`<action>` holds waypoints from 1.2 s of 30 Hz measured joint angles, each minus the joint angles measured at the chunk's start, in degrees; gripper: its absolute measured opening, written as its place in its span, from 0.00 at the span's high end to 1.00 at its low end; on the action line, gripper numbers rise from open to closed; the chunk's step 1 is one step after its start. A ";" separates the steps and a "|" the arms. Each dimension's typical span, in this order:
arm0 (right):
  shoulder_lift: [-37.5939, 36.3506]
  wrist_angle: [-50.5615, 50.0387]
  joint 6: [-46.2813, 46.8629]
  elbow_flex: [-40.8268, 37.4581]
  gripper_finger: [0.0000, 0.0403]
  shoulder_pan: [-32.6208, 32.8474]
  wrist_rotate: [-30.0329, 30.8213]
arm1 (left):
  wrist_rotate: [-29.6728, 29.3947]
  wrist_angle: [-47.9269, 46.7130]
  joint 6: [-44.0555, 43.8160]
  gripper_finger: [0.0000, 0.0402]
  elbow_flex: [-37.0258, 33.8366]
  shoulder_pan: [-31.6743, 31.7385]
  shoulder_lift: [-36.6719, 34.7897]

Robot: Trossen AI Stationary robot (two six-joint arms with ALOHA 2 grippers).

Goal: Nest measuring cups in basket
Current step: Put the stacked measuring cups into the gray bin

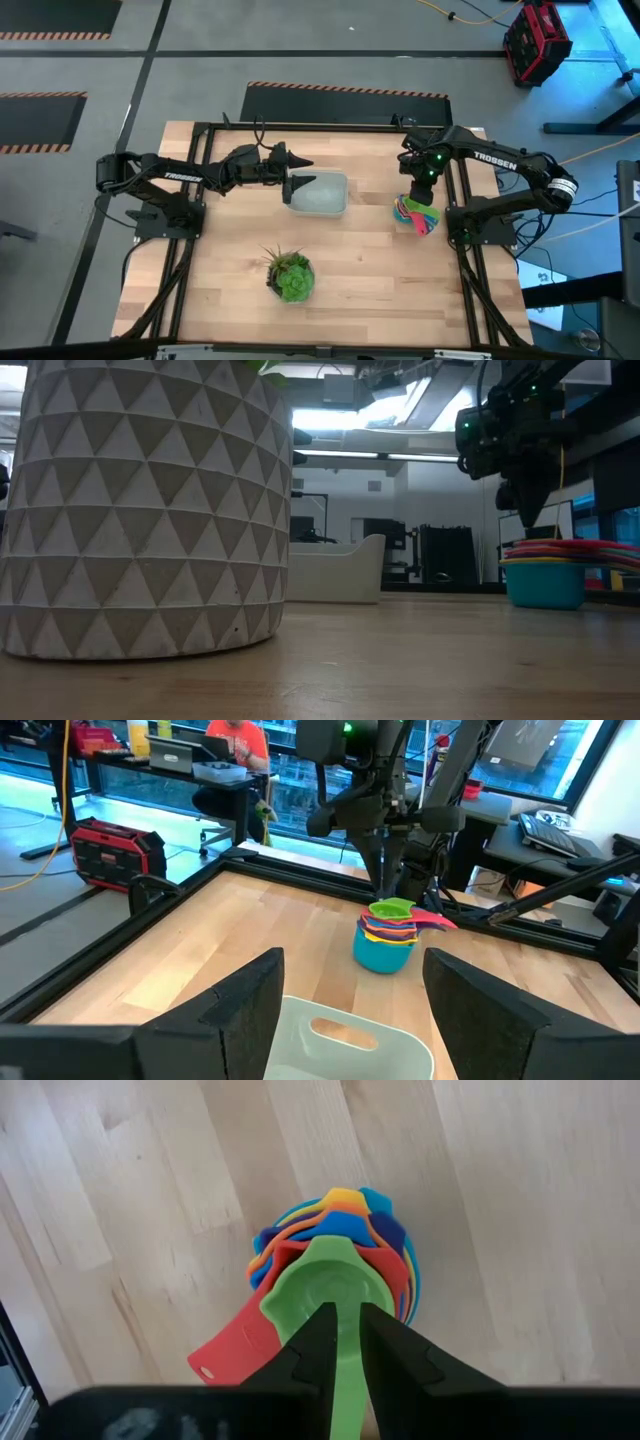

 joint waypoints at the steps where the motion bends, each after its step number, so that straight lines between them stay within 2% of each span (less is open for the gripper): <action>1: 0.00 0.11 0.00 0.00 0.87 0.01 0.00 | 0.00 0.00 0.02 0.42 0.00 0.00 0.00; 28: 0.01 2.79 3.37 0.00 0.87 0.02 0.02 | 0.00 0.00 0.02 0.42 0.00 0.00 0.00; 32: 0.00 2.77 5.05 0.00 0.87 0.00 1.62 | 0.00 0.00 0.02 0.42 0.00 0.00 0.00; 36: -0.01 2.74 6.23 0.00 0.83 -0.02 1.92 | 0.00 0.00 0.02 0.42 0.00 0.00 0.00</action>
